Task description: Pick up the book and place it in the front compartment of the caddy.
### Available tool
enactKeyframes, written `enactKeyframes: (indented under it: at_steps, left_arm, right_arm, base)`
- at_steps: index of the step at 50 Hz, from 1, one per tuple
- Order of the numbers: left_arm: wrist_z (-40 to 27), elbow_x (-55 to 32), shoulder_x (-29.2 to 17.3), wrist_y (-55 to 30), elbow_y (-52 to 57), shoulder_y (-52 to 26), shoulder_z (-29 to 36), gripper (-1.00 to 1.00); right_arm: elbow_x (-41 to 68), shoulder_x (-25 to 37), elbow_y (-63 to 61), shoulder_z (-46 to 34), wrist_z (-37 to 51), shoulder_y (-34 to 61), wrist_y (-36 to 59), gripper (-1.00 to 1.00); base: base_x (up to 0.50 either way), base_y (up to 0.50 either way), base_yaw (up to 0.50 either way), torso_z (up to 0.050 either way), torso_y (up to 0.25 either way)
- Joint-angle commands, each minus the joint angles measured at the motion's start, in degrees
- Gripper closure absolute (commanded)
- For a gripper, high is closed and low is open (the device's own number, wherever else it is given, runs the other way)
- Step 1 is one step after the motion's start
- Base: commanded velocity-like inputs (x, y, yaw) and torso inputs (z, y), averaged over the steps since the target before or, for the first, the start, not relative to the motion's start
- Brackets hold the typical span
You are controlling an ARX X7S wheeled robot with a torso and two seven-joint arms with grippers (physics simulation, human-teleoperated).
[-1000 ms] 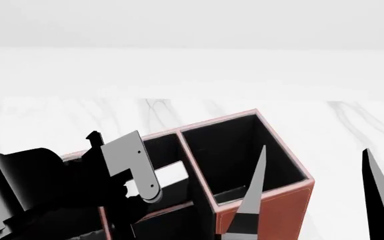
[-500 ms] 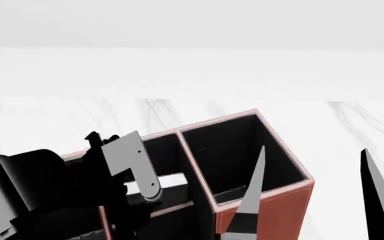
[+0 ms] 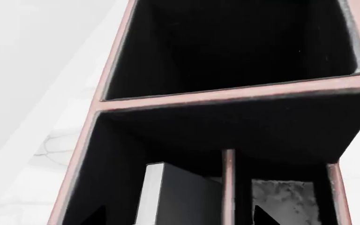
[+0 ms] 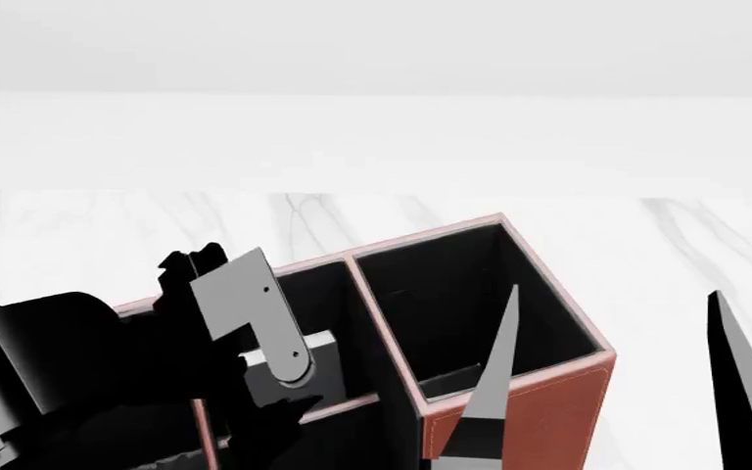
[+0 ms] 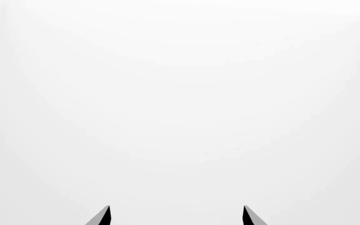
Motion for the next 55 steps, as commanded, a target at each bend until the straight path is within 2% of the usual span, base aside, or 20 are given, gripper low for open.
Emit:
enactKeyframes:
  at_steps: [1, 5, 8, 14, 16, 18, 24, 30, 33, 34, 37, 38, 39, 40, 44, 45, 48, 55]
  left_arm:
    - [-6.8, -1.8, -2.3, -1.5, 7.5, 1.8, -5.8, -1.0]
    - [-15.5, -4.0, -4.9, -2.2, 15.5, 5.0, -8.9, -1.0]
    - [-21.9, -5.4, -8.2, 0.8, 24.3, 8.5, -12.1, -1.0]
    - [-28.7, -8.3, -13.3, 5.0, 36.5, 14.4, -15.9, -1.0]
    - [-32.0, -3.6, -14.6, 7.1, 40.0, 15.9, -15.1, -1.0]
    - [-35.7, -3.1, -15.5, 8.4, 42.7, 17.3, -16.4, -1.0]
    - [-41.9, 5.8, -18.1, 11.7, 49.0, 20.8, -14.8, -1.0]
    - [-52.2, 6.0, -20.3, 21.8, 54.7, 29.2, -20.4, -1.0]
    - [-54.0, 7.5, -21.2, 24.1, 56.3, 31.1, -21.0, -1.0]
    - [-55.3, 10.4, -21.7, 28.5, 57.3, 33.3, -21.7, -1.0]
    - [-58.2, 15.9, -22.3, 33.4, 58.1, 36.9, -22.1, -1.0]
    - [-57.0, 19.7, -22.9, 32.4, 59.5, 36.7, -20.3, -1.0]
    - [-58.5, 20.4, -23.0, 30.3, 60.5, 37.0, -20.1, -1.0]
    - [-60.4, 20.8, -23.2, 33.6, 61.0, 39.2, -20.9, -1.0]
    - [-62.0, 23.9, -24.0, 36.6, 62.3, 41.6, -20.7, -1.0]
    - [-64.2, 26.1, -24.2, 37.9, 63.1, 43.1, -21.2, -1.0]
    - [-65.0, 28.4, -24.6, 37.7, 64.1, 44.6, -20.3, -1.0]
    - [-68.1, 32.4, -25.5, 43.0, 63.6, 48.7, -20.3, -1.0]
  right_arm:
    - [0.6, -1.2, -0.9, 1.7, -2.0, 0.0, -0.1, -1.0]
    - [0.2, -1.9, -0.4, 0.9, -2.4, 0.4, 0.1, -1.0]
    - [-0.4, -2.6, 0.3, 0.1, -2.8, 0.5, 0.1, -1.0]
    - [-0.5, -2.6, -0.1, -0.3, -2.8, 0.6, 0.7, -1.0]
    - [-0.5, -2.5, 0.2, 0.0, -2.6, 0.1, 0.0, -1.0]
    - [-0.6, -2.6, -0.2, -0.2, -2.4, 0.3, 0.8, -1.0]
    - [-0.7, -2.7, -0.9, -0.5, -2.3, 0.6, 1.5, -1.0]
    - [-0.6, -2.4, -1.5, -0.4, -2.1, 0.6, 1.8, -1.0]
    - [-0.9, -2.4, -1.4, -0.5, -2.1, 0.5, 1.7, -1.0]
    - [-0.9, -2.5, -1.7, -0.6, -2.0, 0.6, 2.2, -1.0]
    - [-1.0, -2.5, -1.8, -0.8, -2.0, 0.8, 2.4, -1.0]
    - [-1.0, -2.5, -1.7, -0.8, -2.0, 0.7, 2.3, -1.0]
    - [-1.1, -2.5, -1.6, -0.8, -2.1, 0.7, 2.2, -1.0]
    - [-1.0, -2.5, -1.6, -0.8, -2.1, 0.7, 2.3, -1.0]
    - [-1.0, -2.5, -2.1, -0.9, -1.9, 1.0, 2.9, -1.0]
    - [-1.1, -2.5, -1.9, -1.0, -2.0, 1.0, 2.8, -1.0]
    - [-1.2, -2.7, -1.9, -1.2, -2.0, 1.1, 2.9, -1.0]
    - [-1.5, -3.2, -1.8, -1.9, -2.2, 1.6, 3.7, -1.0]
  base:
    - [0.0, 0.0, 0.0, 0.0, 0.0]
    - [0.0, 0.0, 0.0, 0.0, 0.0]
    - [0.0, 0.0, 0.0, 0.0, 0.0]
    - [0.0, 0.0, 0.0, 0.0, 0.0]
    - [0.0, 0.0, 0.0, 0.0, 0.0]
    - [0.0, 0.0, 0.0, 0.0, 0.0]
    - [0.0, 0.0, 0.0, 0.0, 0.0]
    - [0.0, 0.0, 0.0, 0.0, 0.0]
    - [0.0, 0.0, 0.0, 0.0, 0.0]
    - [0.0, 0.0, 0.0, 0.0, 0.0]
    - [0.0, 0.0, 0.0, 0.0, 0.0]
    - [0.0, 0.0, 0.0, 0.0, 0.0]
    - [0.0, 0.0, 0.0, 0.0, 0.0]
    - [0.0, 0.0, 0.0, 0.0, 0.0]
    - [0.0, 0.0, 0.0, 0.0, 0.0]
    - [0.0, 0.0, 0.0, 0.0, 0.0]
    - [0.0, 0.0, 0.0, 0.0, 0.0]
    - [0.0, 0.0, 0.0, 0.0, 0.0]
